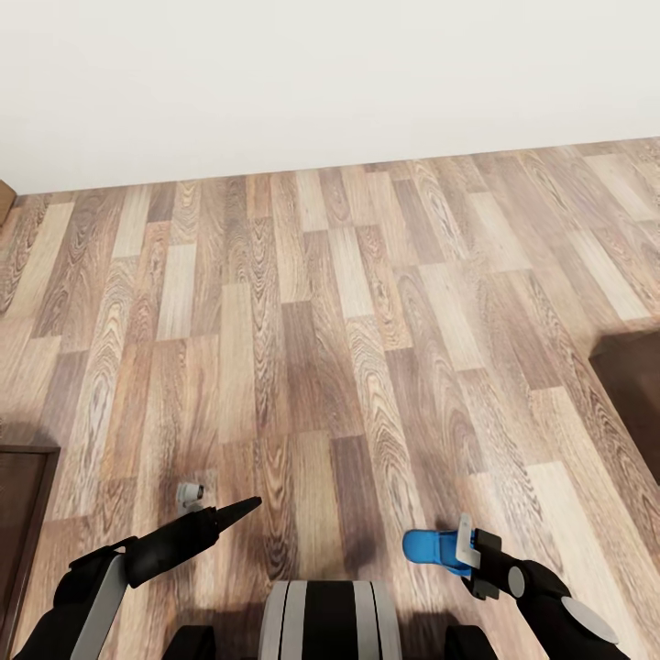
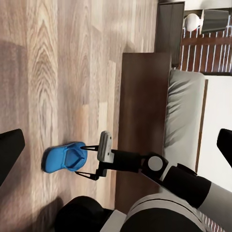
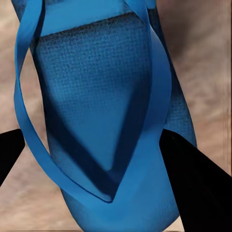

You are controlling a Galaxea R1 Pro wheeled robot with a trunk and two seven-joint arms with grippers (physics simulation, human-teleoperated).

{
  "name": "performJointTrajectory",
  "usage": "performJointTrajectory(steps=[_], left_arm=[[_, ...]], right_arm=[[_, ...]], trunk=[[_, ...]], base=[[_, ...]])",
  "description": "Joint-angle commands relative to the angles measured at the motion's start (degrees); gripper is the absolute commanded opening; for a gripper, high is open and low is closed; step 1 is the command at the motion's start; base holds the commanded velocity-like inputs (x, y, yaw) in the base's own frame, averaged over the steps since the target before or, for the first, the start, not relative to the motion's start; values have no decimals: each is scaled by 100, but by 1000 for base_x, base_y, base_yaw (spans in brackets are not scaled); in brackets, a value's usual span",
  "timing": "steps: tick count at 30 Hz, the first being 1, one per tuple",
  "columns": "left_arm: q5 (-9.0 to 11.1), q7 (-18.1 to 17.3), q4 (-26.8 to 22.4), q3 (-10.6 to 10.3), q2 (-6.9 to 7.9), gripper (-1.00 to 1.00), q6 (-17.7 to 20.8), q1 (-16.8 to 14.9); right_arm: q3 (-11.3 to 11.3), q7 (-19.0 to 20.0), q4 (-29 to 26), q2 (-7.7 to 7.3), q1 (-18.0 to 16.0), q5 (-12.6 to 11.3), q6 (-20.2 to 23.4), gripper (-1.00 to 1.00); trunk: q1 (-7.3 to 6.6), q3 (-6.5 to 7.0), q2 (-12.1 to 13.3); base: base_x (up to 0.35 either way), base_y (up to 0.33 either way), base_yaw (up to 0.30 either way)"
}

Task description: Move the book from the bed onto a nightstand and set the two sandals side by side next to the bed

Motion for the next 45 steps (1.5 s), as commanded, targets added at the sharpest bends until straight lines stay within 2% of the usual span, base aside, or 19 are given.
performJointTrajectory(steps=[1, 16, 19, 21, 22, 23, 24, 25, 26, 28, 30, 31, 32, 33, 34, 35, 40, 42, 45], left_arm=[[20, -5, 0, 1, 0, 100, 43, -1], [20, -10, 0, 0, 0, 100, 43, -1], [20, -7, 0, -3, 0, 100, 43, -1], [19, -6, 25, -6, 0, 100, 42, -1], [16, -5, 94, -7, 0, 100, 38, -1], [15, -5, 125, -7, 0, 100, 38, -1], [14, -5, 179, -7, 0, 100, 36, -1], [10, -5, 216, -7, 0, 100, 33, -1], [6, -5, 252, -8, 0, 100, 6, -1], [4, -3, 276, -8, 0, 100, -55, -1], [3, 1, 315, -13, -4, 100, -126, -1], [0, 4, 384, -15, -6, 100, -194, -1], [-2, 4, 436, -15, -7, 100, -243, -1], [-3, 4, 458, -16, -7, 100, -269, -1], [-4, 7, 509, -18, -8, 100, -333, -1], [-5, 9, 528, -21, -8, 100, -365, -1], [-75, 12, 562, -25, -9, 100, -417, -1], [-199, 12, 570, -25, -13, 100, -425, -1], [-309, 11, 577, -32, -28, 100, -424, -1]], right_arm=[[9, 15, -7, -5, -2, 59, -18, -100], [0, 42, -15, -19, 0, 52, -12, -100], [-136, 72, -78, -23, -1, -62, -5, -100], [-476, 90, -256, -22, -1, -431, 12, -100], [-810, 146, -438, -18, 0, -892, 41, -100], [-919, 188, -501, -19, 0, -1076, 48, -100], [-1115, 316, -612, -19, 0, -1489, 69, -100], [-1280, 506, -688, -20, 0, -1960, 114, -100], [-1451, 887, -751, -22, 0, -2764, 284, -100], [-1565, 1456, -781, -44, 0, -3892, 753, -100], [-1618, 1965, -800, -70, 0, -4873, 1381, -100], [-1632, 2294, -808, -102, 0, -5418, 1859, -100], [-1637, 2495, -809, -128, 0, -5679, 2133, -100], [-1637, 2595, -807, -142, 0, -5774, 2246, -100], [-1640, 2915, -798, -191, 0, -5967, 2481, -100], [-1642, 3171, -788, -218, 0, -6044, 2571, -100], [-1669, 4404, -698, -269, 15, -6219, 2973, -100], [-1740, 4613, -507, -274, 18, -6258, 3025, -100], [-1853, 4677, -392, -275, 22, -6272, 3037, -100]], trunk=[[-3, 20, 0], [-42, 352, 20], [-50, 419, 24], [-55, 463, 27], [-57, 485, 28], [-60, 507, 30], [-62, 529, 31], [-65, 552, 32], [-68, 574, 34], [-73, 618, 36], [-78, 662, 39], [-80, 685, 41], [-83, 707, 42], [-86, 729, 43], [-88, 751, 45], [-91, 773, 46], [-104, 884, 53], [-109, 928, 55], [-117, 995, 59]], base=[[0, 0, 0], [0, 0, 0], [0, 0, 0], [0, 0, 0], [0, 0, 0], [0, 0, 0], [0, 0, 0], [0, 0, 0], [0, 0, 0], [0, 0, 0], [0, 0, 0], [0, 0, 0], [0, 0, 0], [0, 0, 0], [0, 0, 0], [0, 0, 0], [0, 0, 0], [0, 0, 0], [0, 0, 0]])
